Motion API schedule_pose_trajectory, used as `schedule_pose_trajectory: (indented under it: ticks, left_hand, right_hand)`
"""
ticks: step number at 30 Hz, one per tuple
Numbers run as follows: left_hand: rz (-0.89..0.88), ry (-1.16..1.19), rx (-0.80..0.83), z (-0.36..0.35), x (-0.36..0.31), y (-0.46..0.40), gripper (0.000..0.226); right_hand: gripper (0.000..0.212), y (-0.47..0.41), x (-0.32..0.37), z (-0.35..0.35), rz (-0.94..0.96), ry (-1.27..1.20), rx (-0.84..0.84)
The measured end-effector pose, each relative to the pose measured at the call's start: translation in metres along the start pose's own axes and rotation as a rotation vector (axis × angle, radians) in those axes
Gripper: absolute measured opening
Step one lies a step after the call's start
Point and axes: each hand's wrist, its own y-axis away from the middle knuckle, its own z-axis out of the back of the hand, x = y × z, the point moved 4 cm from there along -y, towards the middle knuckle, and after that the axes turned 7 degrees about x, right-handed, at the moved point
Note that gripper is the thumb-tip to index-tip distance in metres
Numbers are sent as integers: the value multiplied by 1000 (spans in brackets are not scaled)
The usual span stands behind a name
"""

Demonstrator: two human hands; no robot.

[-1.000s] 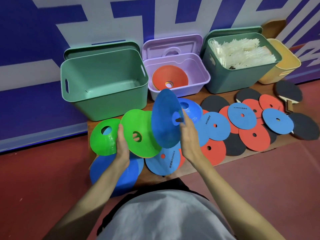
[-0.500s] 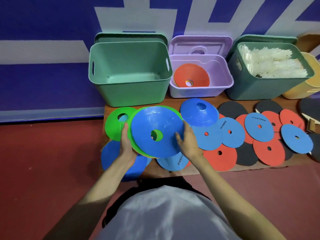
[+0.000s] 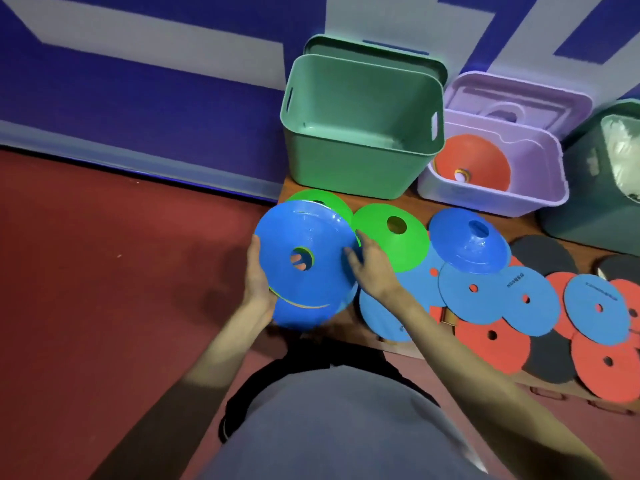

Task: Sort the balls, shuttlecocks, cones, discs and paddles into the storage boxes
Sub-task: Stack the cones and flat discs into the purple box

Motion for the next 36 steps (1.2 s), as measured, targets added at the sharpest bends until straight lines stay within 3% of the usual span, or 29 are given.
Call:
schedule_pose_trajectory:
  ticks: [3, 8, 11, 16, 21, 27, 30, 33, 36]
  left_hand:
    - [-84, -31, -87, 26, -14, 7, 38]
    - [-190, -92, -229, 63, -24, 15, 39]
    - [-202, -72, -255, 72, -24, 19, 45]
    - [-220, -46, -296, 74, -21, 20, 33]
    - [-225, -58, -368, 80, -22, 17, 37]
    - [-238, -67, -389, 80, -28, 10, 45]
    - [-239, -63, -366, 72, -31, 5, 44]
    - [-222, -57, -377, 67, -32, 1, 49]
    - [-204, -63, -392, 66, -32, -4, 42]
  right_hand:
    - [57, -29, 16, -4, 65, 94, 74]
    - [86, -73, 32, -20, 228, 299, 306]
    - [91, -89, 33, -34, 216, 373, 393]
    - [94, -106, 34, -50, 180, 434, 474]
    - [94, -109, 40, -49, 182, 427, 413]
    - [97, -88, 50, -18, 120, 67, 109]
    - [104, -71, 55, -2, 101, -6, 55]
    - [86, -50, 63, 11, 162, -32, -15]
    - [60, -29, 69, 17, 252, -219, -68]
